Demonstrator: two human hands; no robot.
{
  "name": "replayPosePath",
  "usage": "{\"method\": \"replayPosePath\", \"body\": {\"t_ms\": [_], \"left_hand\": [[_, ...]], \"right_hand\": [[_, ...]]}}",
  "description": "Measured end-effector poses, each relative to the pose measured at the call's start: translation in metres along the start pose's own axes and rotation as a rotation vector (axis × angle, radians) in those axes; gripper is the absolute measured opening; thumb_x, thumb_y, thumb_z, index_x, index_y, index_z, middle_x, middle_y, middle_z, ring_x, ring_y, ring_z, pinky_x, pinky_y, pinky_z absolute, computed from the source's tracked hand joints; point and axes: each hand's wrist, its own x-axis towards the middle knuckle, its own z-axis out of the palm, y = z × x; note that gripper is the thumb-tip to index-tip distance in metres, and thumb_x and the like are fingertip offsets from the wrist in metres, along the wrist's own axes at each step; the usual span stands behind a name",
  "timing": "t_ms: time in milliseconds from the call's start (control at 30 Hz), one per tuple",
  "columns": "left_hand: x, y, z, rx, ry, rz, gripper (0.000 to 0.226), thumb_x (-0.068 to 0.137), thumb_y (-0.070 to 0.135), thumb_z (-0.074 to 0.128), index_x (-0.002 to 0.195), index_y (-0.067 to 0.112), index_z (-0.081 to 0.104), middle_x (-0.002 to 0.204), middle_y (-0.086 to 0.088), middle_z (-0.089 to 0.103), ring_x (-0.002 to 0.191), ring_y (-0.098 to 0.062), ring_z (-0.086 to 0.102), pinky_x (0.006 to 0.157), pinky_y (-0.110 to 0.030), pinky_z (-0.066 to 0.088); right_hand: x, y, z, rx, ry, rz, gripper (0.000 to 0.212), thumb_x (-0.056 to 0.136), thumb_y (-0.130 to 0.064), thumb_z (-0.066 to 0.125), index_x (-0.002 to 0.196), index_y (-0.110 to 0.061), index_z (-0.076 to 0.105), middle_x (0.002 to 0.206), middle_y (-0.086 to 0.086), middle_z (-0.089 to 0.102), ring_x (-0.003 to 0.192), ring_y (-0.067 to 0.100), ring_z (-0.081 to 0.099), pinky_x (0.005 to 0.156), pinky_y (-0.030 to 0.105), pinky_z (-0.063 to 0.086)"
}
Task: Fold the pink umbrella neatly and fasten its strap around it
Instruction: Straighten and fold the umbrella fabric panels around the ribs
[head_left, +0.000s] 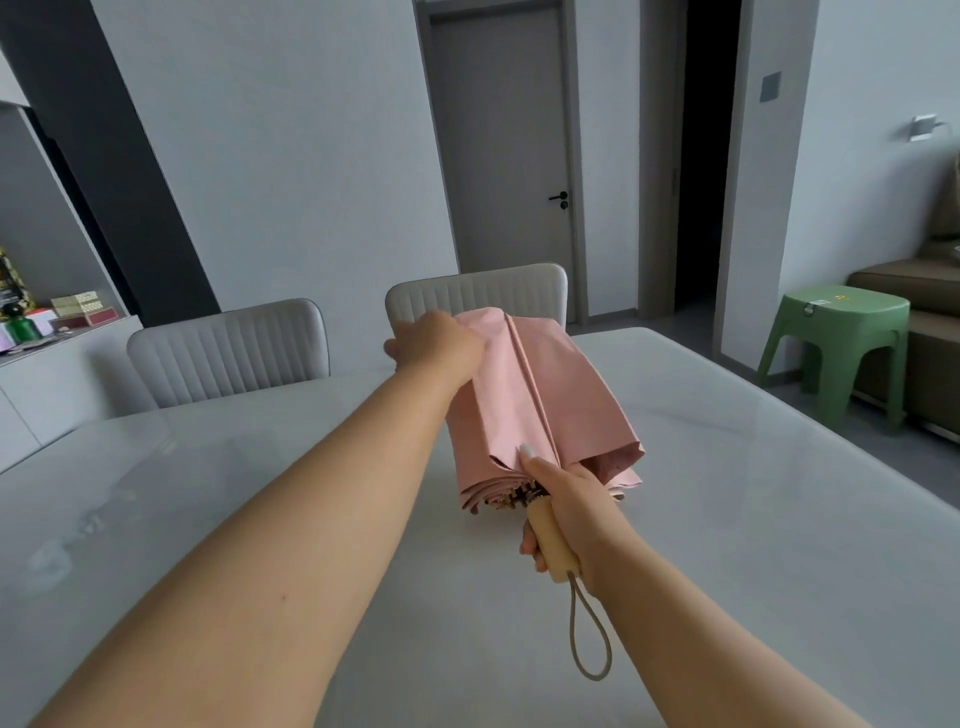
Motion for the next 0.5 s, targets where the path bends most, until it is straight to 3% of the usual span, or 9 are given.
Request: {"method": "replayPosePath", "body": {"t_ms": [133,200,300,400,500], "left_hand": [[-0.038,0.018,0.017,0.153,-0.047,0.15,0.056,0.097,0.04,0.044,0.148,0.02,0.034,0.15,-0.013,0.025,0.137,-0.038,0.025,0.109,-0.05,0.031],[-0.042,0.011,0.031,0.185,-0.14,0.115,0.068,0.098,0.046,0.041,0.155,0.019,0.015,0.159,-0.013,0.014,0.14,-0.039,0.023,0.113,-0.051,0.029],[-0.033,-0.007,0.042,-0.094,-0.258,-0.061,0.08,0.098,0.047,0.043,0.157,0.018,-0.003,0.159,-0.017,0.02,0.136,-0.04,0.037,0.106,-0.045,0.037],[-0.028,-0.024,0.043,-0.439,-0.321,-0.177,0.084,0.091,0.054,0.053,0.153,0.014,0.012,0.141,-0.014,0.048,0.119,-0.036,0.054,0.103,-0.045,0.044],[-0.03,-0.036,0.04,-0.672,-0.365,-0.343,0.099,0.063,0.067,0.068,0.14,0.012,0.04,0.123,-0.011,0.062,0.103,-0.034,0.064,0.094,-0.046,0.052]], "right_hand": [[0.001,-0.001,0.002,-0.083,0.072,-0.036,0.043,0.093,-0.045,0.058,0.119,-0.013,0.046,0.071,0.011,0.059,0.039,0.017,0.057,0.042,0.029,0.047],[-0.001,-0.001,0.003,-0.101,0.085,-0.05,0.044,0.093,-0.044,0.058,0.121,-0.013,0.045,0.075,0.011,0.059,0.039,0.017,0.058,0.042,0.028,0.047],[-0.004,-0.005,0.002,-0.098,0.078,-0.052,0.041,0.094,-0.044,0.056,0.117,-0.012,0.046,0.067,0.013,0.059,0.039,0.018,0.057,0.043,0.029,0.046],[-0.006,-0.009,0.003,-0.093,0.039,-0.036,0.037,0.094,-0.045,0.055,0.111,-0.012,0.047,0.053,0.014,0.058,0.04,0.022,0.055,0.046,0.031,0.046],[-0.007,-0.009,0.005,-0.095,0.012,-0.023,0.034,0.094,-0.045,0.054,0.104,-0.013,0.046,0.052,0.014,0.057,0.044,0.025,0.054,0.046,0.031,0.046]]}}
